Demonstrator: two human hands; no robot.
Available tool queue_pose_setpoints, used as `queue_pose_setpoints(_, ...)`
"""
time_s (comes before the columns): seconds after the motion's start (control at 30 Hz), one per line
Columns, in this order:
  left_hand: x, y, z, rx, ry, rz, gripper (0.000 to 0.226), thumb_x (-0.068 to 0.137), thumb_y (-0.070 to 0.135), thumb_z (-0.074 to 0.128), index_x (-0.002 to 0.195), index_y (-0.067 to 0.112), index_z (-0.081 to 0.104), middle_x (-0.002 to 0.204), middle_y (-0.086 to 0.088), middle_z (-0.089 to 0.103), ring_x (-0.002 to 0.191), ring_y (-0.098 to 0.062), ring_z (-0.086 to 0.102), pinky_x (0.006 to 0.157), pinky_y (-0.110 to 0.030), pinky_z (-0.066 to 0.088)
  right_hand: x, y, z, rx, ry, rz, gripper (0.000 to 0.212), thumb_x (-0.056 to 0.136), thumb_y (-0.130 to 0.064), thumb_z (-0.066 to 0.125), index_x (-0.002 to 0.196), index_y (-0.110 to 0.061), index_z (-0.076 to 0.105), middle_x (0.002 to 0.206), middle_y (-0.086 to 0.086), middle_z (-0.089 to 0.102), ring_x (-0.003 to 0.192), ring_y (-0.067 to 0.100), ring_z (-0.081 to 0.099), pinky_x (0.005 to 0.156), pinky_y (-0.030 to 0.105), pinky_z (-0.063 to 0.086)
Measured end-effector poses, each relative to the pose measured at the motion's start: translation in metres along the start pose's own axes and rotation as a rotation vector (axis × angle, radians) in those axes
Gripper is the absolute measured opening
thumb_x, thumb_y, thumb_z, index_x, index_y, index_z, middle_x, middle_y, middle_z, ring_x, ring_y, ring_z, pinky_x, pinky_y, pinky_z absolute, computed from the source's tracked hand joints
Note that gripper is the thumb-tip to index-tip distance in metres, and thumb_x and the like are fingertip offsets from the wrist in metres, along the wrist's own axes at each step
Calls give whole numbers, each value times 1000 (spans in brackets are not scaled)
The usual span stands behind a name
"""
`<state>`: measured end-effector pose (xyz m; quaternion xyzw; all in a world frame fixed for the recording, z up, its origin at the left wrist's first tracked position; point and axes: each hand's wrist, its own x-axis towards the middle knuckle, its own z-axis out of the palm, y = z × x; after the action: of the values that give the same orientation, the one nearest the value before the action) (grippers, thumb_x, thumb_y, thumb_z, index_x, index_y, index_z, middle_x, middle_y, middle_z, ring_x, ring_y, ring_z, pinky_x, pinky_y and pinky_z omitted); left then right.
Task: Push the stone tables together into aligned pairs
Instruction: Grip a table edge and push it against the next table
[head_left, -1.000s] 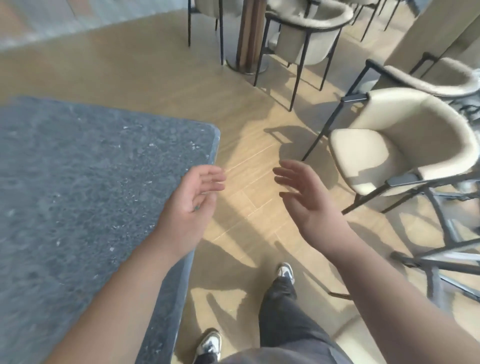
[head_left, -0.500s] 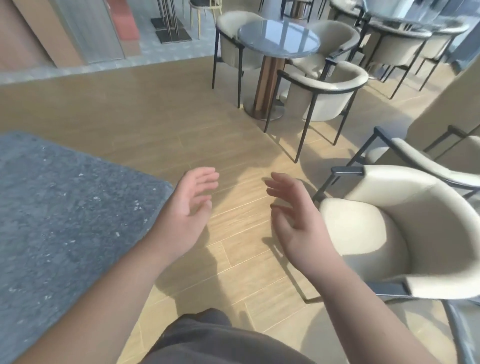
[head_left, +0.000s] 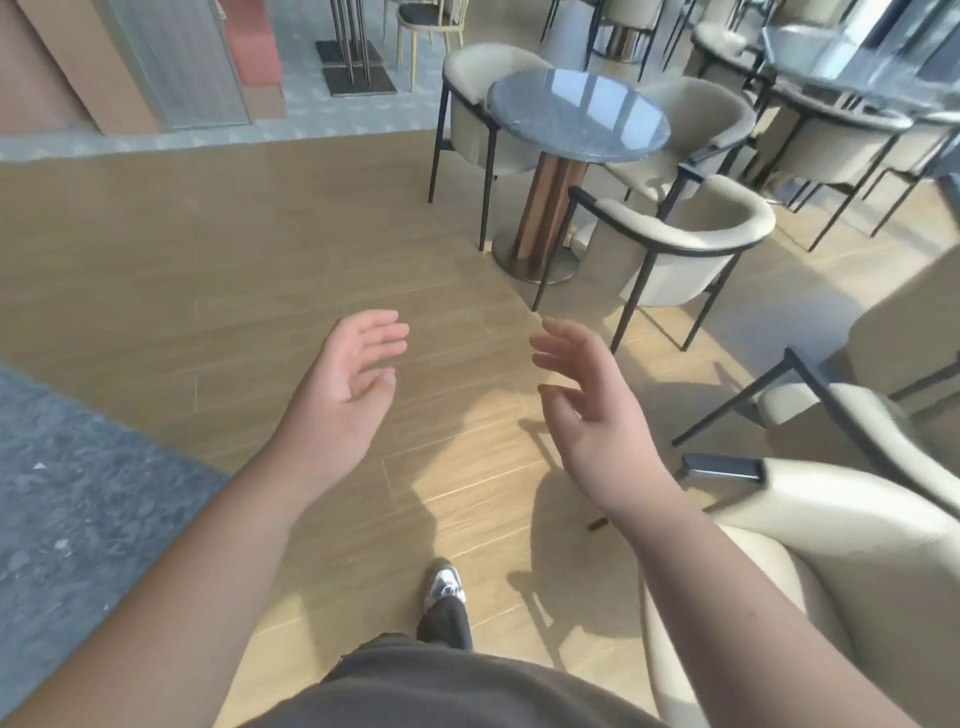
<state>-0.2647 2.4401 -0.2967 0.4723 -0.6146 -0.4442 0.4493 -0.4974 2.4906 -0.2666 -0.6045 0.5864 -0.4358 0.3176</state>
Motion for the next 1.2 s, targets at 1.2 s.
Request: queue_pose_setpoints(1.2, 419, -142, -271, 142, 1240, -218, 55, 91, -8, 45, 124, 36, 49, 128, 7, 60, 122, -12, 60, 108, -47, 46, 686, -47, 400, 122, -1165, -422, 55, 94, 2, 43, 139, -30, 44, 132, -15, 56, 122, -5, 52, 95, 7, 40)
